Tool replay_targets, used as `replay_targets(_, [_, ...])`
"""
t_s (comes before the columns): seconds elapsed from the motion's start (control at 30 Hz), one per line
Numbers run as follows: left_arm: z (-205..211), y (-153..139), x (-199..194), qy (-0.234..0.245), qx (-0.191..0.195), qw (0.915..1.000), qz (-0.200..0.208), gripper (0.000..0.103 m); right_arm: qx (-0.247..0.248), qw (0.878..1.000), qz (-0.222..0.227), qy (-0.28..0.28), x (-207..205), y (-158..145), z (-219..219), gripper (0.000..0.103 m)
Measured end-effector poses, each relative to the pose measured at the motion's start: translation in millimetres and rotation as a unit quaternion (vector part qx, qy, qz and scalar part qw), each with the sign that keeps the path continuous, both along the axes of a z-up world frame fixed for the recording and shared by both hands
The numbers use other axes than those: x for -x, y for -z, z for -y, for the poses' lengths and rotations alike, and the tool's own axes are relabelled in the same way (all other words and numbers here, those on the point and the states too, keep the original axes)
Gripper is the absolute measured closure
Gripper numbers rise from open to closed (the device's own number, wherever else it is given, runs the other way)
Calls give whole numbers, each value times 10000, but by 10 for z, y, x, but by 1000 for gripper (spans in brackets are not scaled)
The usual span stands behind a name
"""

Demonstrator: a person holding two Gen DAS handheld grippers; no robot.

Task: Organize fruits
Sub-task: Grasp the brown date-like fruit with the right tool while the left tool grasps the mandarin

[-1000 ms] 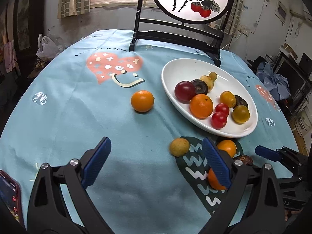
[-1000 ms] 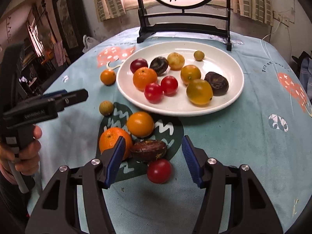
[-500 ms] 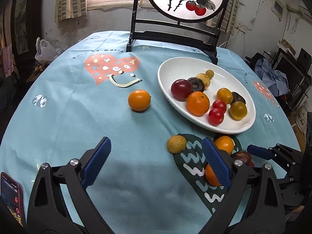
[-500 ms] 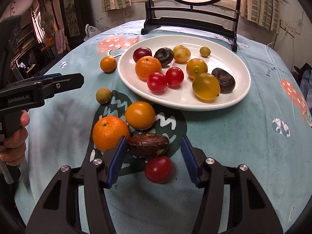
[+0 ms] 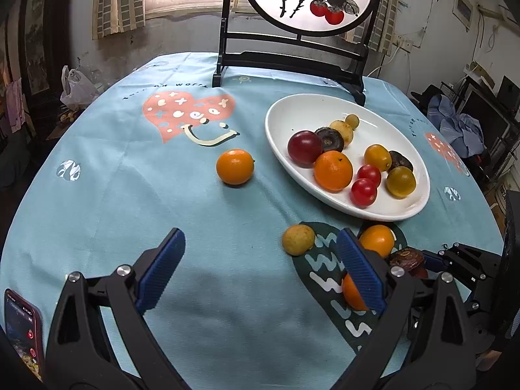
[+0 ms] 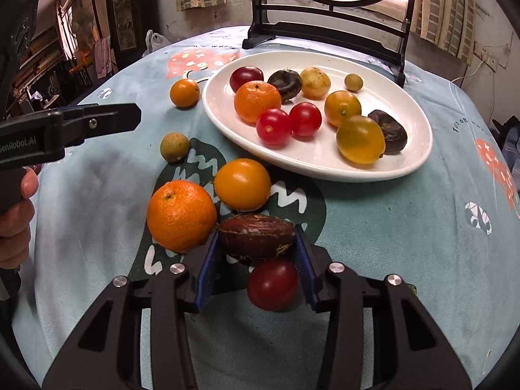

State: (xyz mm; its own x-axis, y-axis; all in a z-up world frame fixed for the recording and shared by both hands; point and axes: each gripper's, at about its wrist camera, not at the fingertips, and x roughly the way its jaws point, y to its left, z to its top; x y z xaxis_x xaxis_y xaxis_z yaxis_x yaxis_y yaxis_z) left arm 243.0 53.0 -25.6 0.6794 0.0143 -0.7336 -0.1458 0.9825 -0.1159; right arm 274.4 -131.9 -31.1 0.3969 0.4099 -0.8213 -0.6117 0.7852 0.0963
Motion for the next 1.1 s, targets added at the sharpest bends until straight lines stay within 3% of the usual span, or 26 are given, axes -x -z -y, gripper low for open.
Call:
replay_targets(0.13, [25,-4,8,52,-52,10000,12,7,-301,9995,-51,97,-22,-83,89,59])
replay_targets(0.27, [57,5,12,138,-55,9999,0,7,-996,9941,-46,418,-70,-293,348,59])
replay_targets(0.37, [143,25,11,448,38,9990,-44,7,-1284,9891,40,717,-103,-395,516,59])
replay_targets(0.67, [687,140,87,1773,-229,9838,-128,15,-1275,9878,-87,885,-141,-361,553,59])
replay_targets(0.73, [765,201,79,1960,-237,9800,-232,26,-1270,9879,-94,882,-144,-358,550,59])
replay_targets(0.83, [820,280,56,2071,-239,9774,-341,38,-1262,9877,-94,917,-150,-353,563,59])
replay_targets(1.0, [822,350,13,2042,-249,9778,-404,38,-1274,9876,-80,912,-144,-365,567,59])
replay_targets(1.1, [832,387,-3,2051,-271,9774,-435,44,-1257,9879,-36,911,-132,-382,566,59])
